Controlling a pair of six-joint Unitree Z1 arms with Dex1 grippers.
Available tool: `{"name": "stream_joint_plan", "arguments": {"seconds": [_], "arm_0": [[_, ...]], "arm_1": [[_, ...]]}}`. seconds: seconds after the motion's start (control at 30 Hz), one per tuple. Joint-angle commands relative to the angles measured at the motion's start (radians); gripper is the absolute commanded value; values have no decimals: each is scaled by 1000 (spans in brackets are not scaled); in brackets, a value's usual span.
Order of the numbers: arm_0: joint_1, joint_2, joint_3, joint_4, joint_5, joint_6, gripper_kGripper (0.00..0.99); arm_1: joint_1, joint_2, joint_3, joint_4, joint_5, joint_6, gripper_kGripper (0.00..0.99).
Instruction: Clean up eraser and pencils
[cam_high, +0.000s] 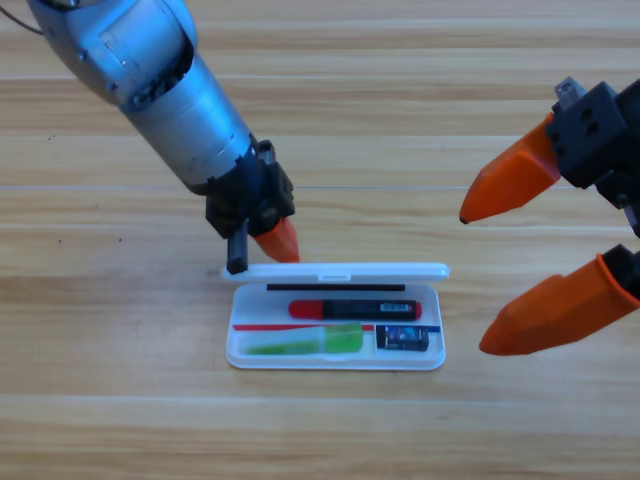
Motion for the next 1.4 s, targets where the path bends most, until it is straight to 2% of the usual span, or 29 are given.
{"name": "stream_joint_plan", "arguments": {"seconds": [0.03,0.83,1.4], "arm_0": [[-36,3,50,-33,-11,-10,0],[-76,17,169,-123,-9,7,0],[-95,43,190,-160,-9,2,0]], "arm_1": [[-24,-10,29,-27,23,8,943],[-24,-11,35,-27,37,10,943],[-24,-8,34,-27,40,10,943]]}}
